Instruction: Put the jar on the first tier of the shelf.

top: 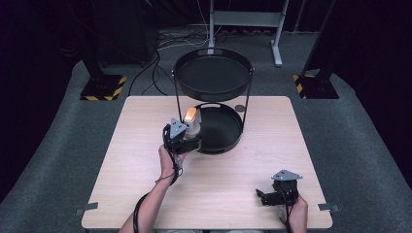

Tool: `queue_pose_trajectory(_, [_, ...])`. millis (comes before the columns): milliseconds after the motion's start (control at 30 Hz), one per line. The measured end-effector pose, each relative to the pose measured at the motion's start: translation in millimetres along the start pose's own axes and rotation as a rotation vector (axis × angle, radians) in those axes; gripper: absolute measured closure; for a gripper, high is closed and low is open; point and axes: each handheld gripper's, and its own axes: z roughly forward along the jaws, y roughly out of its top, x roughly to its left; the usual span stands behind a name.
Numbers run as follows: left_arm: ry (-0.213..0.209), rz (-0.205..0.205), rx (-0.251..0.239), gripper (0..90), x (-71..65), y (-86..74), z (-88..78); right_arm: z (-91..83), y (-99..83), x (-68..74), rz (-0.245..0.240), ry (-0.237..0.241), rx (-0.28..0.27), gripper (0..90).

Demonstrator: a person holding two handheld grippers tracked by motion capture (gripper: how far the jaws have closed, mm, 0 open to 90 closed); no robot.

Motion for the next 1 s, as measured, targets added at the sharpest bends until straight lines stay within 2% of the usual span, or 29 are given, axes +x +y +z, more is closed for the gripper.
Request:
queue_pose_trajectory(600, [0.018, -0.009, -0.004, 29.1, -1.3, 8.1, 16.1, 0.0, 0.0, 0.1, 0.000, -0.001, 0.000, 0.0])
queue_pose_trajectory(1000, [0.036, -0.032, -0.013, 29.0, -1.3, 11.6, 29.8, 0.0, 0.0, 0.1, -0.001, -0.001, 0.000, 0.0])
